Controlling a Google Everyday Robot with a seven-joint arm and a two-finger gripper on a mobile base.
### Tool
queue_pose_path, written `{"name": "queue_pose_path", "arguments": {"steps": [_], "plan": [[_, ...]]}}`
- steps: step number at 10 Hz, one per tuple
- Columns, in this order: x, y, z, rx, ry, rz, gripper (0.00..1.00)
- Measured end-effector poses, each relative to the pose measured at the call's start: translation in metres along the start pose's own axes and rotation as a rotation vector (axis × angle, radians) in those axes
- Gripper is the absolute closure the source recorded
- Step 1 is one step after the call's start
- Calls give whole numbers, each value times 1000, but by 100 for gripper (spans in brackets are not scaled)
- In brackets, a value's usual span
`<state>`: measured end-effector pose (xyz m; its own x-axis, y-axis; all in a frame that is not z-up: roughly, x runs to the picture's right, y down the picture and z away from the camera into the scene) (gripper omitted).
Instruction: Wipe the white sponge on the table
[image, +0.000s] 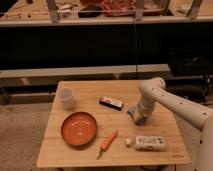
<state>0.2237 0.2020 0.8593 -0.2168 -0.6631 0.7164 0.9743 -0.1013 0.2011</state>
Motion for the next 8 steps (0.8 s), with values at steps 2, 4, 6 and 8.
{"name": "queue_pose_path", "arguments": {"steps": [2,4,6,8], "plan": [[-18,3,-5,28,5,-26,62],[-44,26,-11,51,10,-13,62],[-67,51,-12,53,4,21,62],[-79,78,-16,60,8,90,62]]}}
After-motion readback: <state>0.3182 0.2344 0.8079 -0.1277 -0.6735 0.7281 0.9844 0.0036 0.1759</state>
